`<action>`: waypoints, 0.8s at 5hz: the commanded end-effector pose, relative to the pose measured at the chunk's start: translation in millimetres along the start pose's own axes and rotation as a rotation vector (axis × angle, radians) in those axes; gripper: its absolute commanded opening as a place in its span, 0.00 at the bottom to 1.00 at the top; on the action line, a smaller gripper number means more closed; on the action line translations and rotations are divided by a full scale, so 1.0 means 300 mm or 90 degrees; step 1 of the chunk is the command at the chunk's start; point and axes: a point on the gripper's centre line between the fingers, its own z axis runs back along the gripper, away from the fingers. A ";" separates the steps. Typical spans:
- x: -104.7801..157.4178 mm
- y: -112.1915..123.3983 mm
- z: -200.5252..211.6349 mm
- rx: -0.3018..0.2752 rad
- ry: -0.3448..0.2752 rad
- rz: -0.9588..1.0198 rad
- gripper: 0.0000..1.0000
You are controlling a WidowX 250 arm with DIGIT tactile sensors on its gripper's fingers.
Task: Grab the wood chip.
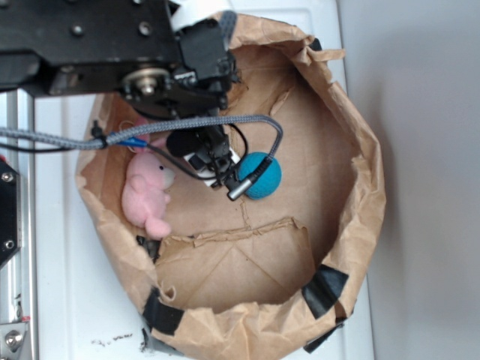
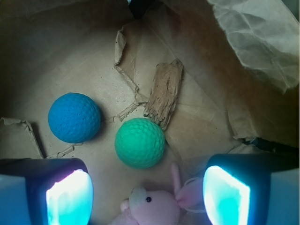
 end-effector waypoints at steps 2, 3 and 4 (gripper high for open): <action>0.047 0.020 0.007 -0.019 -0.026 0.031 1.00; 0.066 -0.001 -0.004 -0.030 -0.033 0.034 1.00; 0.064 -0.020 -0.013 -0.018 -0.039 0.048 1.00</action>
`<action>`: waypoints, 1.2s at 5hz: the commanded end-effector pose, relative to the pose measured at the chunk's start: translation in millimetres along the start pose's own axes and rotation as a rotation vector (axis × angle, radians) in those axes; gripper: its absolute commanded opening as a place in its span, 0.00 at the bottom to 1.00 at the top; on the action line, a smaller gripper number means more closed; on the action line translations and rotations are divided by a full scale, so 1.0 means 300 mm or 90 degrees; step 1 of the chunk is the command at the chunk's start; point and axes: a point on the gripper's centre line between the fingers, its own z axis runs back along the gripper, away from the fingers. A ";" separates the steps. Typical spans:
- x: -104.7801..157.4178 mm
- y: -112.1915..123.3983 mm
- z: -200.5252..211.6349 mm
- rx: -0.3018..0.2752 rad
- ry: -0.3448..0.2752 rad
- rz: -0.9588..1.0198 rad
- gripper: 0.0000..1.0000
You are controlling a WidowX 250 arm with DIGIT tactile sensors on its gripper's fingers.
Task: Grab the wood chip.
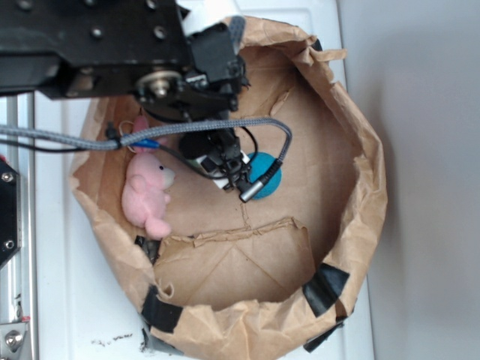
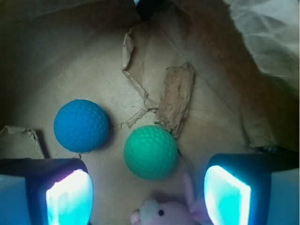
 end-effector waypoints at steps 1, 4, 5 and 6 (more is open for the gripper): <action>0.044 -0.029 -0.009 0.017 -0.034 0.052 1.00; 0.100 0.015 -0.069 0.029 -0.066 0.133 1.00; 0.108 0.021 -0.068 0.035 -0.080 0.128 1.00; 0.106 0.075 -0.068 0.029 -0.086 0.140 1.00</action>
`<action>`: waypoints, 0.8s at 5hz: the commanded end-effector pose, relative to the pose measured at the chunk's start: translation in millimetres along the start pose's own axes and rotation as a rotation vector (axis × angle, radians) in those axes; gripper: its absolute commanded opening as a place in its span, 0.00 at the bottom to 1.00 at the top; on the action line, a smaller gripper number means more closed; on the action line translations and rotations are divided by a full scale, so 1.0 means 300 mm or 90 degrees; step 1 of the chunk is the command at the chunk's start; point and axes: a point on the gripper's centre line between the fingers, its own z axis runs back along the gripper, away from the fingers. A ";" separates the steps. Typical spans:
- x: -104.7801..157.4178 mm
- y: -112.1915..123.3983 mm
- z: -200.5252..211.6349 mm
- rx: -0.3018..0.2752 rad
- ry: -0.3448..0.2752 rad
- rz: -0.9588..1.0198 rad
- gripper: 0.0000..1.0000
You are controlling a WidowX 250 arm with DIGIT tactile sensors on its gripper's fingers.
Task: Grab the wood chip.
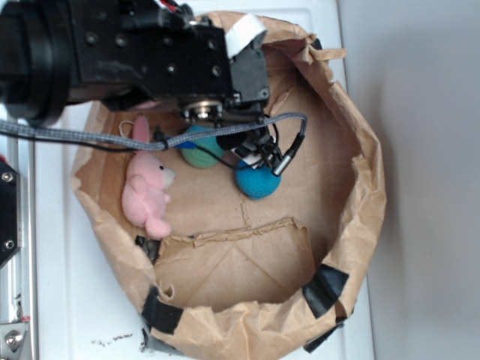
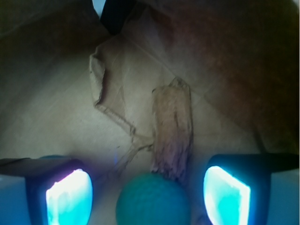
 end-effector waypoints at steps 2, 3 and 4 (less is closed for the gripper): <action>0.062 0.091 -0.060 -0.005 -0.048 0.027 1.00; 0.100 0.046 -0.124 0.028 -0.049 0.029 1.00; 0.148 0.002 -0.126 0.029 -0.039 0.035 1.00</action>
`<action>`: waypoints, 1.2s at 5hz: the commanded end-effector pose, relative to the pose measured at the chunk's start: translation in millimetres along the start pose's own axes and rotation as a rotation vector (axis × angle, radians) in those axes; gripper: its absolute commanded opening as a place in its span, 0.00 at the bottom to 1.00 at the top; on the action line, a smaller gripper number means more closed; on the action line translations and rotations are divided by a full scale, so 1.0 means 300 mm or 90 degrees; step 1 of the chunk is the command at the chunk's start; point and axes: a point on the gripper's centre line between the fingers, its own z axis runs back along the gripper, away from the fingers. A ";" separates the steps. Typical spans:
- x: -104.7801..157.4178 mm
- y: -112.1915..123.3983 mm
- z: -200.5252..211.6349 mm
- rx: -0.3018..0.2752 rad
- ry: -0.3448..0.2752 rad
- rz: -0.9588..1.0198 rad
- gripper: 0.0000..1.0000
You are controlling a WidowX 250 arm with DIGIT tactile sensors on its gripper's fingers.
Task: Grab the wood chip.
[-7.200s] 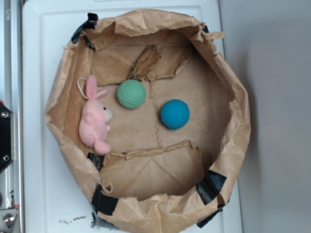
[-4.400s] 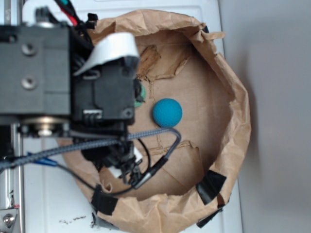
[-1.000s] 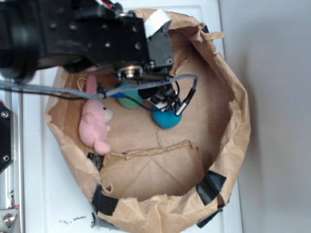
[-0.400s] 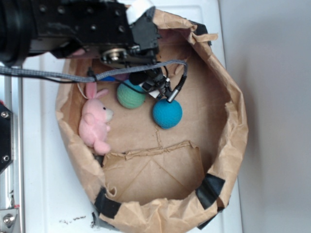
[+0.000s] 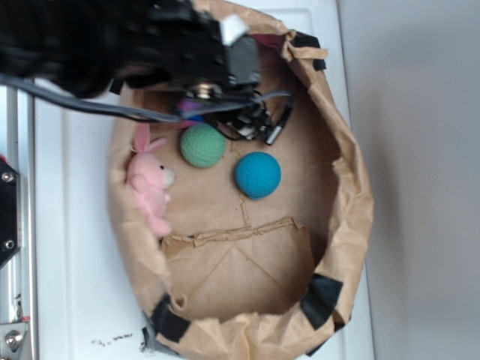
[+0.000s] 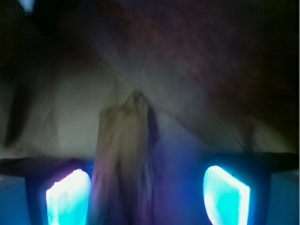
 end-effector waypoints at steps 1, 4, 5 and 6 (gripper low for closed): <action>0.089 -0.081 0.004 0.001 -0.009 0.018 1.00; 0.089 -0.066 0.113 -0.090 -0.012 0.004 0.00; 0.094 -0.056 0.194 -0.130 0.002 -0.003 0.00; 0.145 -0.073 0.293 -0.169 0.024 -0.007 0.00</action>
